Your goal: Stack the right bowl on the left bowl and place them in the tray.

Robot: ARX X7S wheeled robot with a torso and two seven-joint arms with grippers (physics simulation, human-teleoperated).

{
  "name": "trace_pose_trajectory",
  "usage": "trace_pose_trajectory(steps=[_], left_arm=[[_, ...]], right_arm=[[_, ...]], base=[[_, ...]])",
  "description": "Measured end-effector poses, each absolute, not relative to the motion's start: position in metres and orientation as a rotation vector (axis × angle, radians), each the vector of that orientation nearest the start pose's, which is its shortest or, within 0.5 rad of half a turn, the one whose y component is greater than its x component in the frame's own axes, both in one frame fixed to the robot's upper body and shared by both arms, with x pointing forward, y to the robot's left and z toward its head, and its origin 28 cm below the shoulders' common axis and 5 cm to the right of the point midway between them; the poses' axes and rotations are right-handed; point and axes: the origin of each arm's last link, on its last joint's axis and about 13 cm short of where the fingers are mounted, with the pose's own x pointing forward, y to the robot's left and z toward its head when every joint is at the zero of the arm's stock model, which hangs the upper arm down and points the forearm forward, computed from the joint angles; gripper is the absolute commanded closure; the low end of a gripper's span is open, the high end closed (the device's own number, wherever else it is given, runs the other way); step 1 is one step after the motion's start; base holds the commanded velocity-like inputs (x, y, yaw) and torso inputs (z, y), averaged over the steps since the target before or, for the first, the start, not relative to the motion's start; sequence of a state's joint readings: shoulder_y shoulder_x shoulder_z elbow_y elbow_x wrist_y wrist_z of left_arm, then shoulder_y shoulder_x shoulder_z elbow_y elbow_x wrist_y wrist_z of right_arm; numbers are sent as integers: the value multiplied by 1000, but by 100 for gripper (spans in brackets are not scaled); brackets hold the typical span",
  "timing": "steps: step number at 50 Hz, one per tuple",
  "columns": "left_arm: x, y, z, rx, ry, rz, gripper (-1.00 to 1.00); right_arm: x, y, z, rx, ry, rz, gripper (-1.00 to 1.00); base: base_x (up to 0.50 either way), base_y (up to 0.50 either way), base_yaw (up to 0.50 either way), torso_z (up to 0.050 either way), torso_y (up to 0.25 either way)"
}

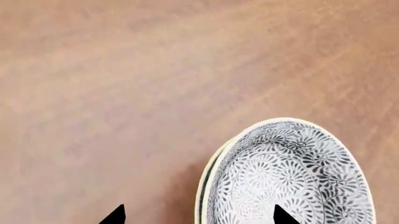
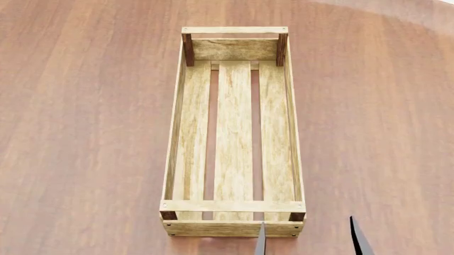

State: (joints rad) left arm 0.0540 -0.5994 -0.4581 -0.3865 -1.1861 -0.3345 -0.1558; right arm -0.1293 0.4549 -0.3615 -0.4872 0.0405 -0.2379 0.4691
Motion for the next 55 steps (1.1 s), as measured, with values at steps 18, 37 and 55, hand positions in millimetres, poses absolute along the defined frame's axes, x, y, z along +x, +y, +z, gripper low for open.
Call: trace_pose_trajectory(steps=[18, 37, 55], left_arm=[[161, 426, 15, -708, 308, 624, 100], [165, 417, 28, -617, 291, 556, 100], [201, 365, 94, -431, 195, 287, 100]], right_arm=[[163, -98, 93, -105, -519, 58, -100], [163, -98, 92, -108, -516, 58, -100], [163, -100, 93, -102, -516, 52, -100]], base=[[0, 0, 0, 0, 0], [0, 0, 0, 0, 0], [0, 0, 0, 0, 1]])
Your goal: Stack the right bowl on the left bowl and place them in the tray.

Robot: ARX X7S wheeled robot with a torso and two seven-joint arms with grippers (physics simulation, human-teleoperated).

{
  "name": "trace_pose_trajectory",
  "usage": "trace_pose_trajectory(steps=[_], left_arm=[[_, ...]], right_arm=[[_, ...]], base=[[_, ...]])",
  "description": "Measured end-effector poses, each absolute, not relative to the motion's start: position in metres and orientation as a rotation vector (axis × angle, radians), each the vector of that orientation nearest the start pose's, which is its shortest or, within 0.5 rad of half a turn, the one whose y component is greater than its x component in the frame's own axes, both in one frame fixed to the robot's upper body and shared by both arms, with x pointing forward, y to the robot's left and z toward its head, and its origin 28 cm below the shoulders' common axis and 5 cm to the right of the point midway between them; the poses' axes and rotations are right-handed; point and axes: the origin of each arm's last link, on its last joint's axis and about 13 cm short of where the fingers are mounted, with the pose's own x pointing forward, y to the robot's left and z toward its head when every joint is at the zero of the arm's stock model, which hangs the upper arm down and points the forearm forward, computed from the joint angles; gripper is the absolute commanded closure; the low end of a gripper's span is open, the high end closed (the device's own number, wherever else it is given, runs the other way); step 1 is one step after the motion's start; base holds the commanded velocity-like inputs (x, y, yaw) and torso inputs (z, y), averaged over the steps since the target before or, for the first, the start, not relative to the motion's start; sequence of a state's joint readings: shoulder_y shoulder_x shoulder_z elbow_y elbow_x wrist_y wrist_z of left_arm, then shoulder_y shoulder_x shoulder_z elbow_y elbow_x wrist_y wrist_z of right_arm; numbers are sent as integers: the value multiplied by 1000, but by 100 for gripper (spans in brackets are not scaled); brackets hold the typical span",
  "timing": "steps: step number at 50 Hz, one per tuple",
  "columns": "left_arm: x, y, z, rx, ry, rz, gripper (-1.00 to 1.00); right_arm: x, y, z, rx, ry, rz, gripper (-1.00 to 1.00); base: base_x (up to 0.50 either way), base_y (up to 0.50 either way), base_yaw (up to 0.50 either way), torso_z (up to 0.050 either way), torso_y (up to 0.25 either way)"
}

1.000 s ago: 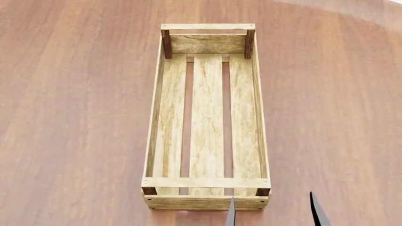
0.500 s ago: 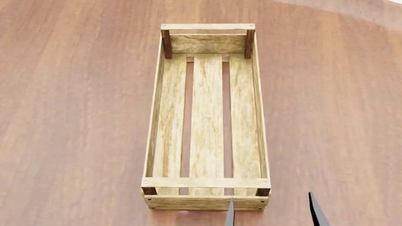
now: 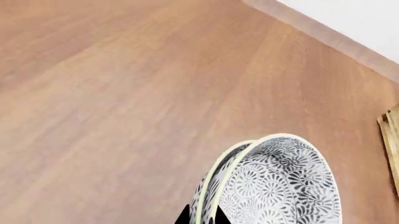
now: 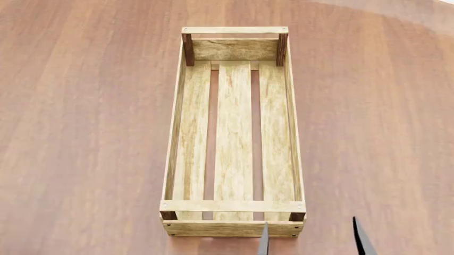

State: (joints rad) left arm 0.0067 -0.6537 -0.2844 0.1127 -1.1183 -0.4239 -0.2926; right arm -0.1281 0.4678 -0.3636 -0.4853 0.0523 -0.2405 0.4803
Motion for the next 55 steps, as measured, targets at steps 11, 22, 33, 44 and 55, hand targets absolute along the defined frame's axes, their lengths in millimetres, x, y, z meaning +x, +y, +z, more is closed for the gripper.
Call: trace_pose_trajectory(steps=[11, 22, 33, 44, 55], left_arm=[[213, 329, 140, -354, 124, 127, 100], [219, 296, 176, -302, 61, 2, 100], [223, 268, 209, -232, -10, -94, 100], [228, 242, 235, -164, -76, -172, 100], [231, 207, 254, -105, -119, -290, 100]], right_arm=[[163, -102, 94, -96, -518, 46, -100], [163, -103, 93, -91, -518, 42, -100], [163, -103, 93, -87, -517, 41, -100], [162, -105, 94, -84, -520, 37, -100], [161, -108, 94, -76, -519, 28, -100]], base=[[0, 0, 0, 1, 0], [0, 0, 0, 0, 1], [0, 0, 0, 0, 1], [0, 0, 0, 0, 1], [0, 0, 0, 0, 1]])
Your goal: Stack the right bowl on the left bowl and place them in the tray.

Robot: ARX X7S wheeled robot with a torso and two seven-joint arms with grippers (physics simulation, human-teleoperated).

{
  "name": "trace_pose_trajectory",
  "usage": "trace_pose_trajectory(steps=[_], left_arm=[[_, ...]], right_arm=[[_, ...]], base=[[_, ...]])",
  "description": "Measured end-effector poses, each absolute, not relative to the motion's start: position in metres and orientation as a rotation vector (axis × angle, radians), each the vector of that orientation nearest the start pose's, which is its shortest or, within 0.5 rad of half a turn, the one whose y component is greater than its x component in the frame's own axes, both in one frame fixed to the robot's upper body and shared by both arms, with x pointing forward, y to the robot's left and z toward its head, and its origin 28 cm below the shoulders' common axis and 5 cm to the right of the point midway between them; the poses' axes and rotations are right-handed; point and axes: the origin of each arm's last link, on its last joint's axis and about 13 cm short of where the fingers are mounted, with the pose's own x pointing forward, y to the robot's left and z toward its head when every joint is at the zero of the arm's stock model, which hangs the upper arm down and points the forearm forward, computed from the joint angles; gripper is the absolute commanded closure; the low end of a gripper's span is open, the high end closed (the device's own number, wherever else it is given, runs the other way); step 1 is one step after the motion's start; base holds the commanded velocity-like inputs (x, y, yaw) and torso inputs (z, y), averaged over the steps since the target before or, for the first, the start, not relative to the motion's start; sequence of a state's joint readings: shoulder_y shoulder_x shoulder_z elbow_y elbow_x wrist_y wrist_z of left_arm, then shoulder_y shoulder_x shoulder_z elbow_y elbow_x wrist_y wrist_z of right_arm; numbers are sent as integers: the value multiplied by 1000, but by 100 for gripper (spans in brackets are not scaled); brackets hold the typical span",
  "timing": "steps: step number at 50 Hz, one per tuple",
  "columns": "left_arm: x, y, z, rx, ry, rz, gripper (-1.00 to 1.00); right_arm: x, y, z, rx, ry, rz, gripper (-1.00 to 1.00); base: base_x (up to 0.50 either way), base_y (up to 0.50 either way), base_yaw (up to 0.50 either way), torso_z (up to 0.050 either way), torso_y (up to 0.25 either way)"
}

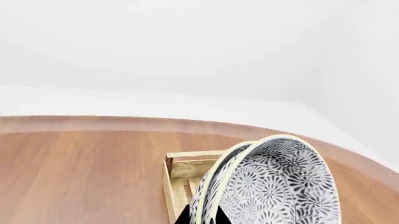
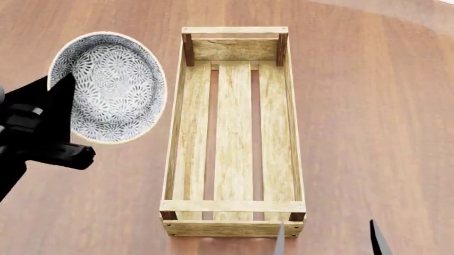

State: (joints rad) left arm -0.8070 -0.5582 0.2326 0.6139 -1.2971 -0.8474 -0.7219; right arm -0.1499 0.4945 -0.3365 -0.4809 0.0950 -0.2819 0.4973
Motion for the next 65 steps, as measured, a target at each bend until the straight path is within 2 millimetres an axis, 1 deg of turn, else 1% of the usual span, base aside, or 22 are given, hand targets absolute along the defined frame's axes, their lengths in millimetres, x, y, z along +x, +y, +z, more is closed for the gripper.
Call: trace_pose_trajectory(steps=[5, 11, 19, 29, 37, 47, 57, 65], left_arm=[[234, 193, 264, -62, -149, -334, 100], [242, 182, 275, -9, -186, -354, 100], [255, 171, 280, 17, -204, -368, 100], [267, 150, 270, 3, -170, -406, 100], [270, 133, 262, -7, -140, -440, 100], [271, 115, 258, -12, -117, -476, 100], [282, 105, 251, -32, -64, -470, 100], [299, 104, 244, -59, -6, -421, 100]], right_arm=[[160, -110, 92, -71, -516, 26, -100], [160, -110, 90, -68, -512, 25, -100], [160, -111, 87, -65, -505, 27, -100], [158, -112, 82, -59, -496, 30, -100], [158, -113, 81, -55, -491, 29, -100], [157, -113, 78, -53, -484, 31, -100], [157, -115, 75, -55, -476, 29, -100], [157, -117, 71, -56, -467, 26, -100]], base=[[0, 0, 0, 0, 2], [0, 0, 0, 2, 0], [0, 0, 0, 0, 1], [0, 0, 0, 0, 1], [0, 0, 0, 0, 0], [0, 0, 0, 1, 1], [0, 0, 0, 0, 1], [0, 0, 0, 0, 1]])
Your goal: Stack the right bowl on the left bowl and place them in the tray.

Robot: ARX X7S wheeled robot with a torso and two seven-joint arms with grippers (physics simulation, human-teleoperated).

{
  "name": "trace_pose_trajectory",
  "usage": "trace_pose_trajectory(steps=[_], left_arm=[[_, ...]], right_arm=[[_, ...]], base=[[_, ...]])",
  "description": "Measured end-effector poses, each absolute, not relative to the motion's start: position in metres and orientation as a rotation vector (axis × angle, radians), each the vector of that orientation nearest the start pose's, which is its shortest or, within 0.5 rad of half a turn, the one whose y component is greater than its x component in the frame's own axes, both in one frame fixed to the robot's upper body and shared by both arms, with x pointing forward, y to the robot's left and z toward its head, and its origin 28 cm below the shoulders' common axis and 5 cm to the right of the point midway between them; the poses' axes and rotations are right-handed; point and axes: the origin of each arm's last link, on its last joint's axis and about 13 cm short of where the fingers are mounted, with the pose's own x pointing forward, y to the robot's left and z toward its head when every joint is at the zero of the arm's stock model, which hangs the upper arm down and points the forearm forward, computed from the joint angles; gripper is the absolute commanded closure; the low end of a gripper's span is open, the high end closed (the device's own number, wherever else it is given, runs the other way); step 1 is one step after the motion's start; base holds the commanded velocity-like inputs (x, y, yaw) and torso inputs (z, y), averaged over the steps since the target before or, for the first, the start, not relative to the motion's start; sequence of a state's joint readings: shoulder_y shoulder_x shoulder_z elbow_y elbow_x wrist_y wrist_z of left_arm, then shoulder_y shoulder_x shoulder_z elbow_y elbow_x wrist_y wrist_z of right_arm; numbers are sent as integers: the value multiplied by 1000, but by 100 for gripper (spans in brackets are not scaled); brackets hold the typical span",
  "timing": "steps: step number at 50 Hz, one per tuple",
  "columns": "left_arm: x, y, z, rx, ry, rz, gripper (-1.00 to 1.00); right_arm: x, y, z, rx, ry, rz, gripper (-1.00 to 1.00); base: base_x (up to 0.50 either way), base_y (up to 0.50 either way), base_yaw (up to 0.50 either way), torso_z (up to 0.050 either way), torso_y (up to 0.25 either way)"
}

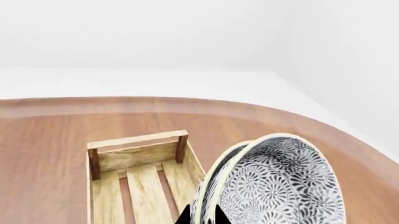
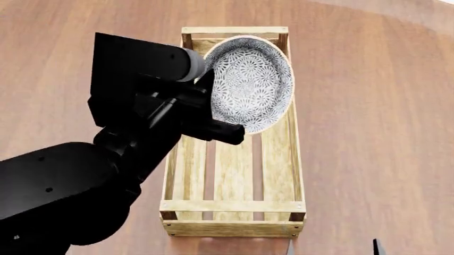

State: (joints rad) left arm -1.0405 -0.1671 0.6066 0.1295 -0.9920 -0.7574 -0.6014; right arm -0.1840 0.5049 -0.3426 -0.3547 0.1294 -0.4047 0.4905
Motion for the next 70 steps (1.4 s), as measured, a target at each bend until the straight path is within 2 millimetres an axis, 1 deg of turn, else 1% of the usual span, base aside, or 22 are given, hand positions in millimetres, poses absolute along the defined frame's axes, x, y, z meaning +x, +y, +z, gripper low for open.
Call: trace_pose_trajectory(steps=[7, 13, 30, 39, 70], left_arm=[[312, 104, 236, -90, 75, -378, 100], [317, 103, 233, -111, 134, -359, 100], [318, 94, 234, -175, 218, -375, 100], [319, 91, 231, -192, 250, -368, 100], [329, 83, 200, -193, 356, -340, 100]], right_arm=[[157, -119, 69, -55, -462, 21, -100], [157, -119, 67, -54, -460, 19, -100], [156, -119, 62, -56, -450, 25, -100], [156, -119, 61, -55, -447, 28, -100], [156, -122, 56, -47, -437, 20, -100]], base=[[0, 0, 0, 0, 1], [0, 0, 0, 2, 0], [0, 0, 0, 0, 1], [0, 0, 0, 0, 0], [0, 0, 0, 0, 1]])
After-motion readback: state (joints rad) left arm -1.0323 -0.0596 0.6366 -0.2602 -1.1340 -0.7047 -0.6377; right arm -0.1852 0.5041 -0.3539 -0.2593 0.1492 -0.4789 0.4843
